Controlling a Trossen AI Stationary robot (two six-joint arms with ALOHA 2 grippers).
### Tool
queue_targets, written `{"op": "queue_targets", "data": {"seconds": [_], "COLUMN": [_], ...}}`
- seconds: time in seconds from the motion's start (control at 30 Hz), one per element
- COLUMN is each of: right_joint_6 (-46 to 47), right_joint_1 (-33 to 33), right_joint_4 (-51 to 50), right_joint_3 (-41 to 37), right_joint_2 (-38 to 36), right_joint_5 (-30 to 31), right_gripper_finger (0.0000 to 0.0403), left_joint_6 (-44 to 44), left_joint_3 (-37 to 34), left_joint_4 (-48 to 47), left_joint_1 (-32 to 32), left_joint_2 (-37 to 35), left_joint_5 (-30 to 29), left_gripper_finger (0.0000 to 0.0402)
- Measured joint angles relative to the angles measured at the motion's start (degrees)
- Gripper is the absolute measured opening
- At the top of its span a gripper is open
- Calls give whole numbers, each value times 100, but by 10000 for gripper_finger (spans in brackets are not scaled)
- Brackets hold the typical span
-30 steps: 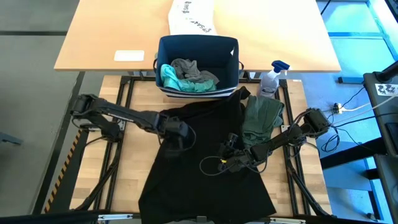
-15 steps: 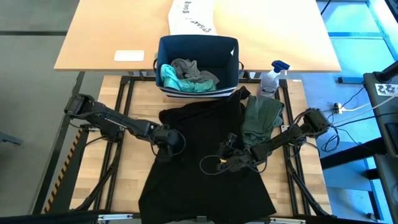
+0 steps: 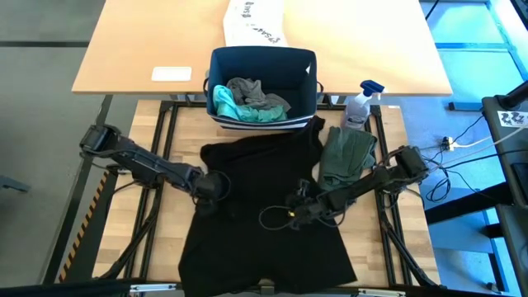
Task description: Fold Laundry from Bin
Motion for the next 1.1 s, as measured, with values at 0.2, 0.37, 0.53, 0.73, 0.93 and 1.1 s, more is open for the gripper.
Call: {"op": "queue_targets", "data": {"seconds": [0.2,0.37,0.53,0.73,0.93,1.1], "right_joint_6": [279,265,-509,-791,-785,-783], "right_joint_1": [131,130,18,-264,-300,-293], "right_joint_4": [-713,-701,74,602,599,604], "right_joint_3": [-24,-55,217,347,348,348], "right_joint_2": [-391,-610,-644,-598,-565,-561], "right_joint_5": [-369,-377,34,110,111,125], "right_gripper_finger": [154,154,154,154,154,154], "left_joint_6": [-983,-1395,-1131,-489,-441,523], "left_joint_3": [-58,-59,-6,18,-67,-262], "left_joint_4": [-1439,-2029,-1093,-126,-182,1263], "left_joint_1": [-474,-800,-825,-971,-950,-728], "left_joint_2": [-753,-1254,-1559,-1636,-1634,-1616], "left_joint_5": [262,301,68,-420,-1436,-2072], "left_gripper_finger": [114,114,114,114,114,114]}}
